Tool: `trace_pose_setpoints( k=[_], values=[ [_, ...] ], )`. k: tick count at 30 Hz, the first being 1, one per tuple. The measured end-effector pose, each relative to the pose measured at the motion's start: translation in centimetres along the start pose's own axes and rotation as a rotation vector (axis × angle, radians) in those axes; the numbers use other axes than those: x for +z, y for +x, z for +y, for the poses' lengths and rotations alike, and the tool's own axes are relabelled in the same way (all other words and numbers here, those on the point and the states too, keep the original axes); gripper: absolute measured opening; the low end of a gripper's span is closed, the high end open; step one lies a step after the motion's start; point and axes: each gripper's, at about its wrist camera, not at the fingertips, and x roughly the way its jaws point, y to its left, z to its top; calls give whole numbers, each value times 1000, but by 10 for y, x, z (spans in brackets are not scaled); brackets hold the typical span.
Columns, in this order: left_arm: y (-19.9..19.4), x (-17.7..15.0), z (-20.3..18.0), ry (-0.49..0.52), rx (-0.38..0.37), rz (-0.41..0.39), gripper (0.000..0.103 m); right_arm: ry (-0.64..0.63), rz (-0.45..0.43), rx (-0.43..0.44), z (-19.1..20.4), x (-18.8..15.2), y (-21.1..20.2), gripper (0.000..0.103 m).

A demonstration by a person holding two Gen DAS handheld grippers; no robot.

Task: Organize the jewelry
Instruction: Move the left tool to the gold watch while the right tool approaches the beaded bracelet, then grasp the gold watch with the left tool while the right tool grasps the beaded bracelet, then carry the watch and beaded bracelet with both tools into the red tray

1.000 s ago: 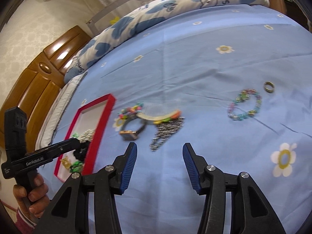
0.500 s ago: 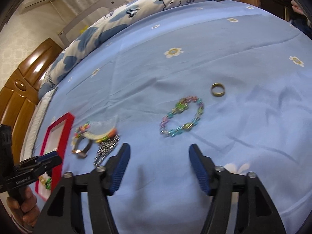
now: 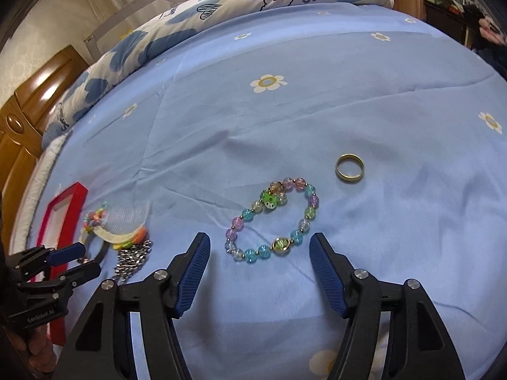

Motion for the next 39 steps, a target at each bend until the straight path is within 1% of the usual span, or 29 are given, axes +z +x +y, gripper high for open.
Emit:
trace_pose_setpoints(
  k=[1, 2, 3, 4, 6, 7, 9, 10, 11, 12, 18, 22, 28, 33, 39],
  values=[
    [1, 0, -2, 11, 7, 3, 36, -7, -2, -16, 1, 0, 1, 59],
    [3, -1, -4, 23, 17, 6, 28, -15, -6, -33, 2, -1, 1, 50],
    [4, -2, -4, 34, 18, 11, 28, -15, -7, -40, 2, -1, 1, 39],
    [4, -2, -5, 37, 19, 7, 27, -11, -9, -47, 1, -1, 1, 33],
    [3, -4, -6, 43, 21, -2, 26, 1, -12, -43, -2, -1, 0, 9],
    [1, -5, -5, 38, 18, -6, 26, 9, -14, -36, -3, -1, -1, 8],
    [-3, -7, -2, 18, 2, -15, 26, 18, -19, -20, -2, -3, -4, 7],
    [-6, -9, 1, 0, -17, -20, 23, 21, -20, -7, -1, -3, -6, 7],
    [-9, -12, 2, -13, -33, -24, 8, 24, -23, 8, 0, -4, -8, 7],
    [-11, -12, 6, -35, -57, -27, 7, 26, -27, 25, 2, -5, -11, 7],
    [-30, -23, 28, -142, -141, -64, 6, 24, -60, 126, 23, -10, -37, 7],
    [-47, -30, 40, -188, -168, -99, 6, 15, -80, 199, 42, -11, -54, 7],
    [-73, -42, 50, -232, -182, -141, 6, -30, -96, 271, 72, -12, -71, 7],
    [-89, -48, 58, -252, -179, -170, 6, -66, -92, 320, 97, -15, -77, 7],
    [-106, -60, 79, -286, -155, -193, 6, -109, -83, 370, 127, -18, -79, 7]
  ],
)
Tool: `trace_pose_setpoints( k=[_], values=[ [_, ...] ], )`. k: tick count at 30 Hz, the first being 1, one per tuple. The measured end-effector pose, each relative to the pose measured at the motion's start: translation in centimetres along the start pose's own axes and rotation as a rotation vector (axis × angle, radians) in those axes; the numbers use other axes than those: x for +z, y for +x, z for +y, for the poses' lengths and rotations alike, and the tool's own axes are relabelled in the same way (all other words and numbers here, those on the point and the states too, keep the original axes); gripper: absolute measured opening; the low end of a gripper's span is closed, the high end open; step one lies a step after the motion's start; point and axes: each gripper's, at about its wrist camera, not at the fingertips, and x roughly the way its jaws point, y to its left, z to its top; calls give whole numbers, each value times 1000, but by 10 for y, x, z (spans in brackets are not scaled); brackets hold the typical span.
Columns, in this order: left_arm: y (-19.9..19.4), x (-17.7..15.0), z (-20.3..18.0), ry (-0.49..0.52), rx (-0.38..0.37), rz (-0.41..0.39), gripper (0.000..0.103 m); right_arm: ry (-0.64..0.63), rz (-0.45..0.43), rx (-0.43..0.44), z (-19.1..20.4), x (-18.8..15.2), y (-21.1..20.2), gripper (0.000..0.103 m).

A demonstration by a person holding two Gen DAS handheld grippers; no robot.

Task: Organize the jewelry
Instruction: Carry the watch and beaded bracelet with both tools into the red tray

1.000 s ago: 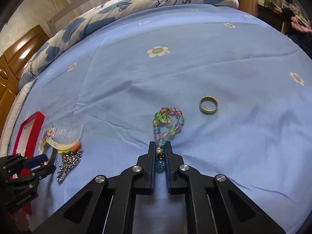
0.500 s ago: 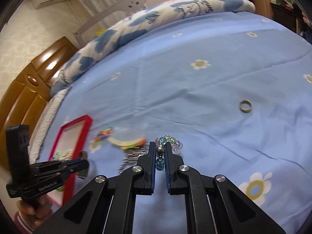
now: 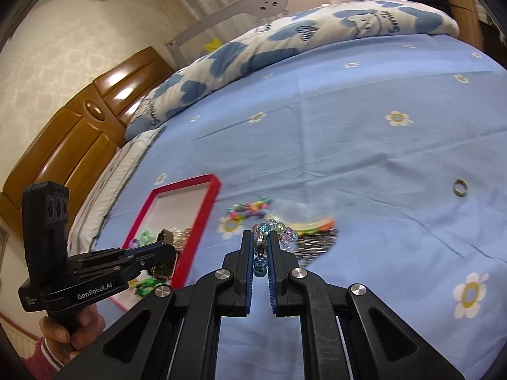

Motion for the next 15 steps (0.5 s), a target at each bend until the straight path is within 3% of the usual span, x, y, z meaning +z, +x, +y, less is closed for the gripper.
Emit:
trace_pose_setpoints(
  k=[15],
  values=[
    [-37, -15, 77, -155, 102, -52, 6, -111, 56, 129, 75, 0, 42, 7]
  ],
)
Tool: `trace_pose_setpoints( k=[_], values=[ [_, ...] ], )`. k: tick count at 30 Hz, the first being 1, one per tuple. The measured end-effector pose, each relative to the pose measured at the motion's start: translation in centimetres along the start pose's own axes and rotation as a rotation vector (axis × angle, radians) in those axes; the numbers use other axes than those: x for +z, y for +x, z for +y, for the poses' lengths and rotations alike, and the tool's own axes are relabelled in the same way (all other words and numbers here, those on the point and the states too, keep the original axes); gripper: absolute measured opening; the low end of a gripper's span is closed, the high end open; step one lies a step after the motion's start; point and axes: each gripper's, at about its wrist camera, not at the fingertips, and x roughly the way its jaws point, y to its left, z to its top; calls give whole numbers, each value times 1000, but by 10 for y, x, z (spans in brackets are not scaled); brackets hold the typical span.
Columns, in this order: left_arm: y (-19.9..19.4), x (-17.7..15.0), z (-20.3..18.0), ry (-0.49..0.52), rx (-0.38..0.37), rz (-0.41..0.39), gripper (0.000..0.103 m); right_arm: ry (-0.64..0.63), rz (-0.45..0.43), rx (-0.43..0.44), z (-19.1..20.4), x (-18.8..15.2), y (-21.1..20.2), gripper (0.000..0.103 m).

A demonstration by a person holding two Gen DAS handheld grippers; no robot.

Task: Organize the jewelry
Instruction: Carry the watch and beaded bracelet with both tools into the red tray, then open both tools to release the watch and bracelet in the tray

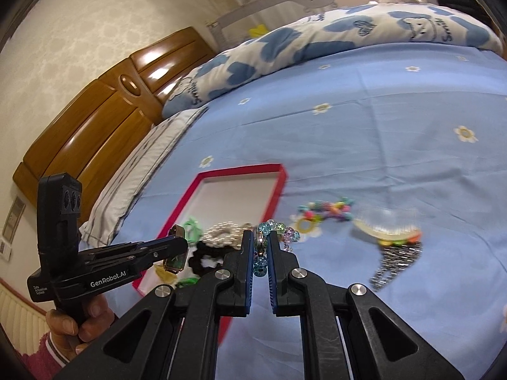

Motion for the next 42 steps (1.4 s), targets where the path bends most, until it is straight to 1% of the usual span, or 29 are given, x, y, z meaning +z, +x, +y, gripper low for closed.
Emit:
trace_pose_setpoints(
  k=[5, 12, 16, 21, 26, 30, 39, 40, 41, 42],
  values=[
    [-5, 3, 23, -39, 23, -14, 6, -29, 24, 33, 20, 4, 20, 7],
    [-6, 6, 47, -67, 50, -18, 6, -58, 57, 70, 43, 6, 47, 7],
    [-3, 9, 57, -76, 65, -16, 7, -71, 78, 84, 53, 7, 63, 7],
    [11, 10, 69, -83, 82, 6, 7, -80, 107, 91, 61, 5, 83, 7],
    [28, 5, 79, -95, 97, 43, 7, -72, 158, 98, 61, -3, 101, 8],
    [39, 0, 83, -93, 112, 70, 7, -65, 197, 86, 59, -13, 113, 8],
    [51, -5, 86, -103, 103, 105, 7, -39, 261, 78, 48, -28, 128, 8],
    [51, -5, 86, -104, 104, 108, 7, -37, 265, 79, 48, -29, 128, 8],
    [52, -5, 86, -106, 105, 110, 7, -34, 268, 79, 47, -29, 128, 12],
    [52, -5, 86, -107, 106, 110, 7, -33, 271, 76, 47, -30, 128, 12]
  ],
)
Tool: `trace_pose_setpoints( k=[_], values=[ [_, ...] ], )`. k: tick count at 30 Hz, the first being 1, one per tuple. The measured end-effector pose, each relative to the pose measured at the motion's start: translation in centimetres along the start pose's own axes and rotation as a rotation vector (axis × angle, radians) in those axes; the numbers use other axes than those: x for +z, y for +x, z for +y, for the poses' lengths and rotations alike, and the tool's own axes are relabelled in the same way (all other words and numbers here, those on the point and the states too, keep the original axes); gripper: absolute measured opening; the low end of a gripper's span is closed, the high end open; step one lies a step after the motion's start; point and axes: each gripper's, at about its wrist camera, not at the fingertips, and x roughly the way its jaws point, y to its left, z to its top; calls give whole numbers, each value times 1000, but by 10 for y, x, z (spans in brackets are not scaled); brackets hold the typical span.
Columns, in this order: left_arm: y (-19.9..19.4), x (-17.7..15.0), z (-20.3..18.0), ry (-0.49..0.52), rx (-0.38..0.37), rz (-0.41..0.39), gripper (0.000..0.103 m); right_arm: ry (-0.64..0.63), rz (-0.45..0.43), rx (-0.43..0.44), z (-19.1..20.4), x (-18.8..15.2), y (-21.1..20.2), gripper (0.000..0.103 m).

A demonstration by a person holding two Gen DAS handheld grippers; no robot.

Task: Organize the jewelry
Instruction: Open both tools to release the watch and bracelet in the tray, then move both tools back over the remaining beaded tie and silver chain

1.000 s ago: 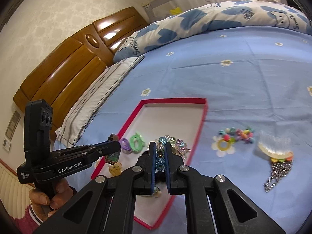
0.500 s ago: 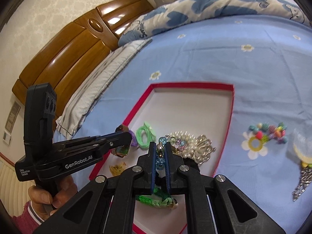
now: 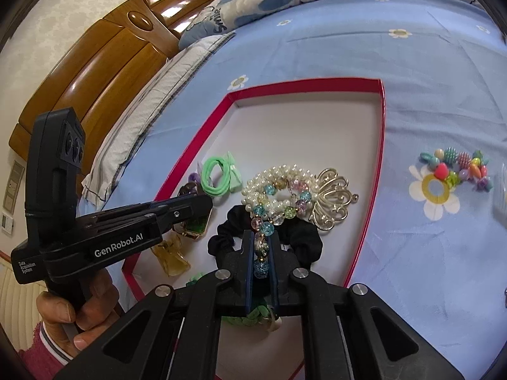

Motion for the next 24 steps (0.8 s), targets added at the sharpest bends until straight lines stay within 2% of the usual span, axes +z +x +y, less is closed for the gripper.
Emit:
trace_pose_setpoints(
  k=[6, 8, 13, 16, 24],
  values=[
    [-2, 0, -1, -4, -2, -1, 11, 12, -2, 0, -2, -1, -4, 13],
    [-3, -1, -2, -1, 1, -1, 17, 17, -2, 1, -3, -1, -5, 14],
    [-7, -3, -5, 0, -1, -5, 18, 16, -6, -1, -2, -3, -11, 17],
    [-11, -4, -7, 8, 4, -11, 27, 14, -11, -3, -1, -5, -15, 23],
    [-28, -10, -15, 20, -4, -37, 35, 9, -47, -21, 3, -9, -35, 26]
  ],
)
